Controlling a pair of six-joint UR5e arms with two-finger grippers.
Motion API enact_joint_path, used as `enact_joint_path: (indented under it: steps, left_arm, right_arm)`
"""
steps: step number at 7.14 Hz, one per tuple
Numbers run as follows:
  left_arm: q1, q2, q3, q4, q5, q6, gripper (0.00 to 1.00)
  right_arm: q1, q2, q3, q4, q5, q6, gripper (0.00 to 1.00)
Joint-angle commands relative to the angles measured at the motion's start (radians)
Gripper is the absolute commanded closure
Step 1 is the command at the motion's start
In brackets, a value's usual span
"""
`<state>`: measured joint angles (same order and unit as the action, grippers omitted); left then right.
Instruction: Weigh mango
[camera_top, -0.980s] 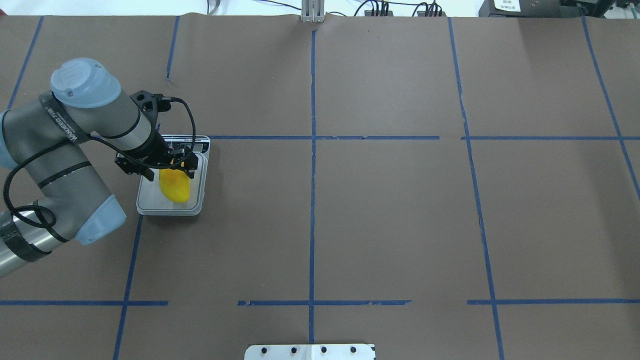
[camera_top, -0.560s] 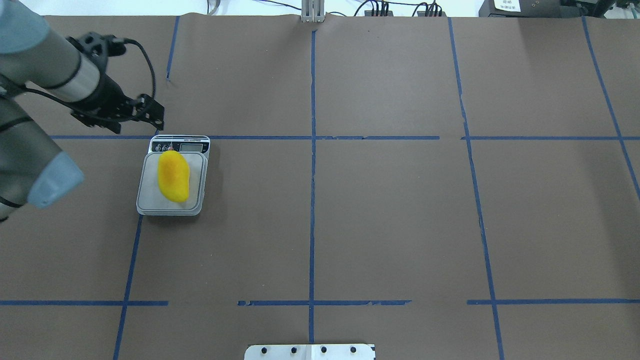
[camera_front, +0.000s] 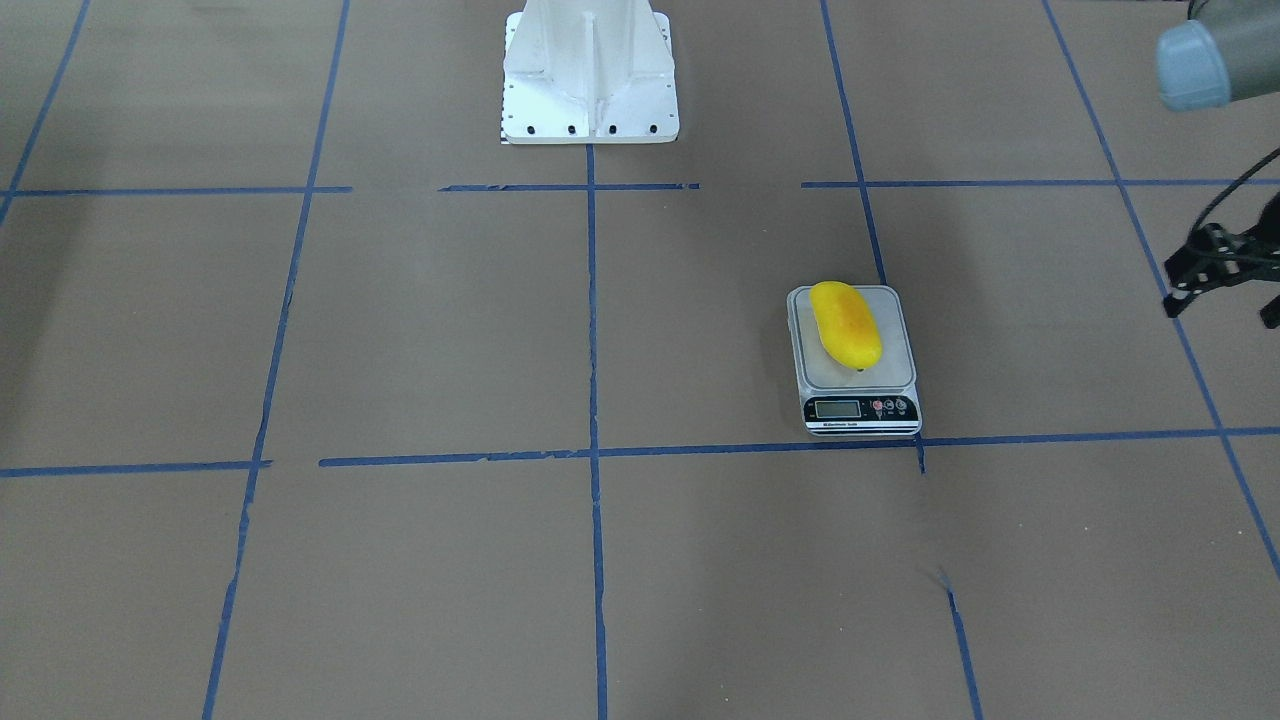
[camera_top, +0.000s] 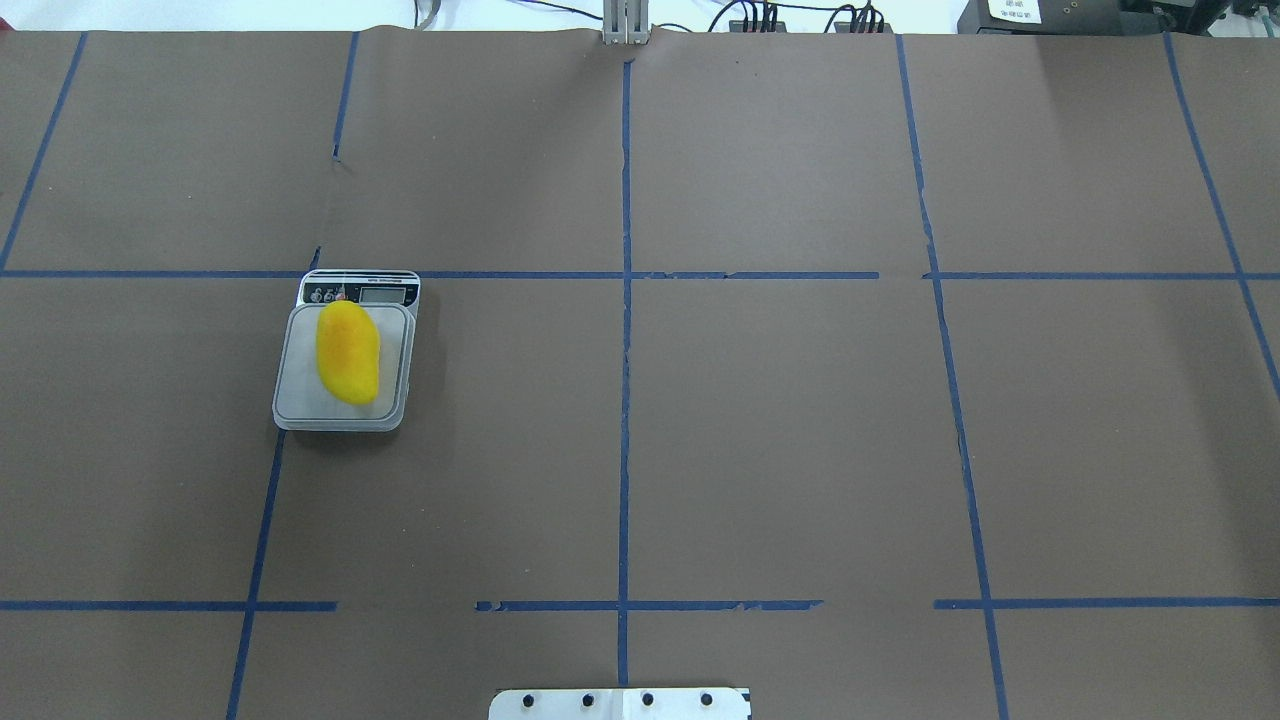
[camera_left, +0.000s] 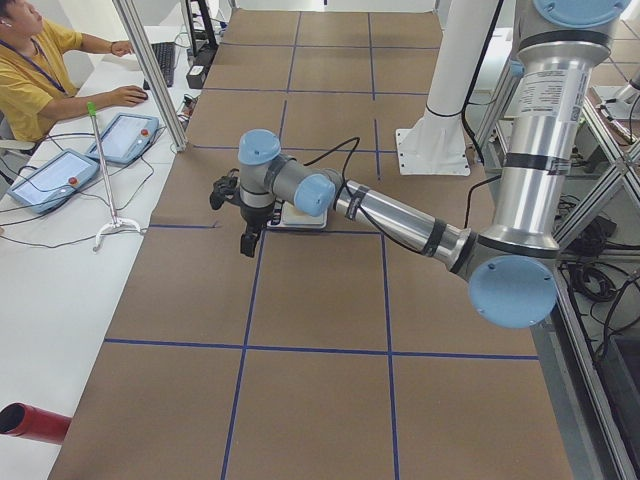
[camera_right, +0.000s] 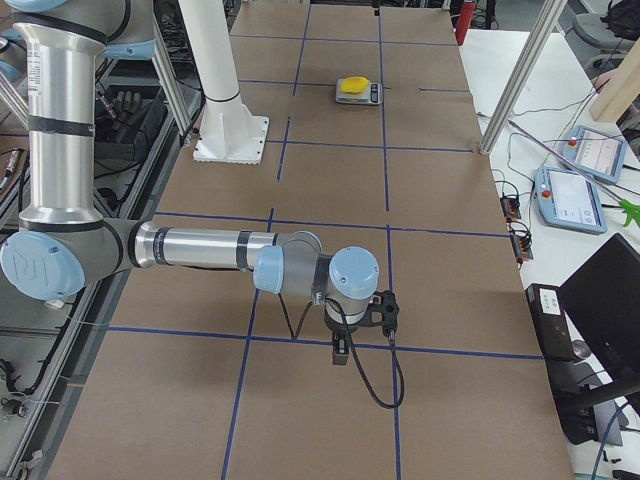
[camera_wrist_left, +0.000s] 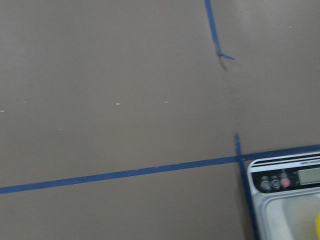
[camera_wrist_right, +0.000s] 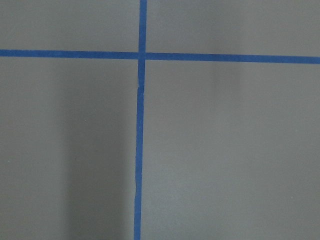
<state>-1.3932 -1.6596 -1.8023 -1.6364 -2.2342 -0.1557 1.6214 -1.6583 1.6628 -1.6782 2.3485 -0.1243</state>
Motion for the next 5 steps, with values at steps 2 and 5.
enact_joint_path:
  steps: [2,5]
  left_arm:
    - [-0.326,0.063,0.152,0.114,-0.132,0.408,0.00]
    - [-0.202,0.083,0.129,0.109,-0.128,0.268,0.00]
  right_arm:
    - [0.000,0.000,0.000,0.000,0.000,0.000,0.00]
    - [0.000,0.000,0.000,0.000,0.000,0.000,0.00]
